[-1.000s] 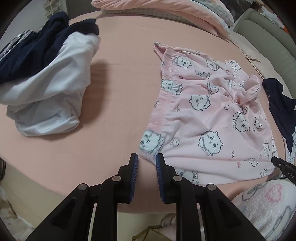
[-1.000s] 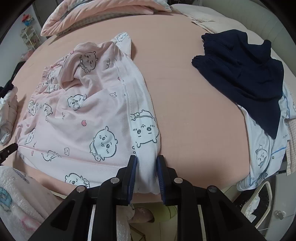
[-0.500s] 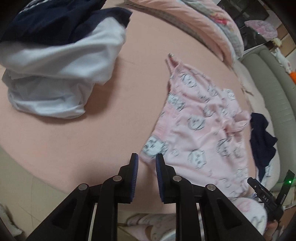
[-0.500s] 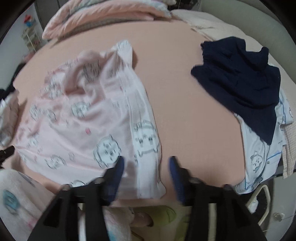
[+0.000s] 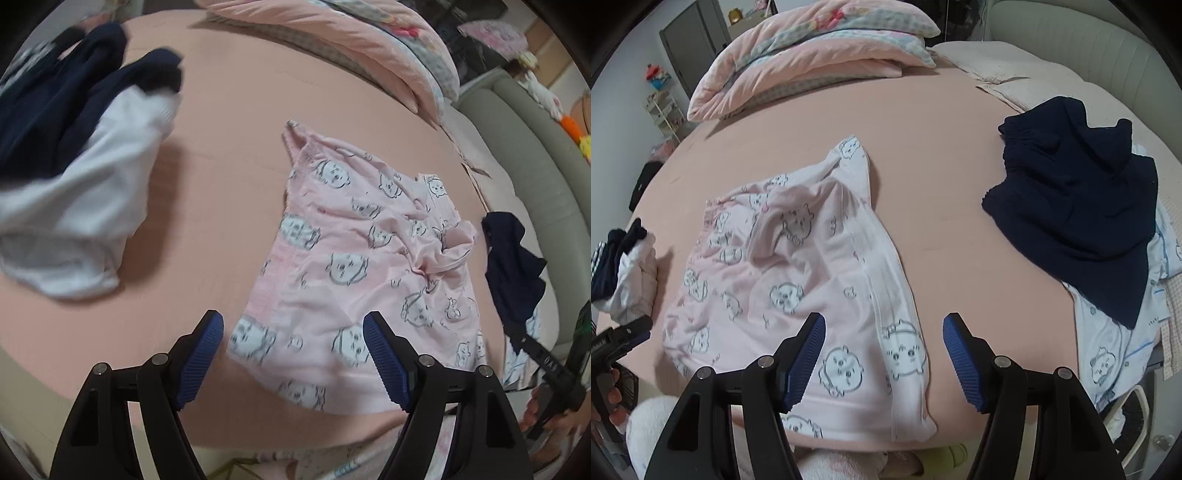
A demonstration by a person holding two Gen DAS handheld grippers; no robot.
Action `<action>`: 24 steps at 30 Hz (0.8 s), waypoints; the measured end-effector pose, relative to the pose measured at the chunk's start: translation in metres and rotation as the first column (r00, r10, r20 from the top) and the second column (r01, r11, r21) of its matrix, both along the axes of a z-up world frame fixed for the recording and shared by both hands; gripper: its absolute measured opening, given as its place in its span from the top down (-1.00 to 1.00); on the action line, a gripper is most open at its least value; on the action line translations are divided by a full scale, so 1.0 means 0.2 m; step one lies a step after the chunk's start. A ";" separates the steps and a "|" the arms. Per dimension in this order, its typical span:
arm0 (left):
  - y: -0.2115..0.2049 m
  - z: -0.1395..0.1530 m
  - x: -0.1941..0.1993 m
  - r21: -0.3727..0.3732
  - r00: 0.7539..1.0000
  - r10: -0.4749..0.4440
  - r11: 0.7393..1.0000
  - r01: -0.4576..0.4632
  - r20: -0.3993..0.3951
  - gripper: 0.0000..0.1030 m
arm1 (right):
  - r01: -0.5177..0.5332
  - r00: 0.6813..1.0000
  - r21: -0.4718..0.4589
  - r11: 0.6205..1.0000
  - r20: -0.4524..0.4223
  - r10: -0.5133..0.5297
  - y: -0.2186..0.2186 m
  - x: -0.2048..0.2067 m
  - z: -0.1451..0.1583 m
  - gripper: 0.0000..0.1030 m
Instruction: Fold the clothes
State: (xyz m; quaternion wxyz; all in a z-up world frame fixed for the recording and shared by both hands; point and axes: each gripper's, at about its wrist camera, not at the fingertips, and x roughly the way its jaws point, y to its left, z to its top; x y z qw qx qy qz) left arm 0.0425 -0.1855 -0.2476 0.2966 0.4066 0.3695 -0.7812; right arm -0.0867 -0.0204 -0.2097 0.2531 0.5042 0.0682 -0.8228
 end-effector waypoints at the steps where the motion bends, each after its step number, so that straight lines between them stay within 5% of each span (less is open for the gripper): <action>1: -0.01 0.00 -0.03 -0.002 1.000 -0.013 1.000 0.013 0.003 -0.50 | 0.001 1.000 -0.005 1.000 0.003 -0.001 0.00 -0.01 0.00 -0.28; 10: -0.07 0.06 -0.23 -0.089 0.994 -0.093 0.991 0.098 0.062 -0.50 | 0.004 1.000 -0.015 1.000 -0.014 -0.004 -0.09 -0.17 0.05 -0.28; 24: -0.26 0.01 -0.48 -0.108 0.979 -0.150 0.980 0.165 0.142 -0.50 | -0.016 1.000 0.009 1.000 0.002 0.016 -0.27 -0.40 0.01 -0.28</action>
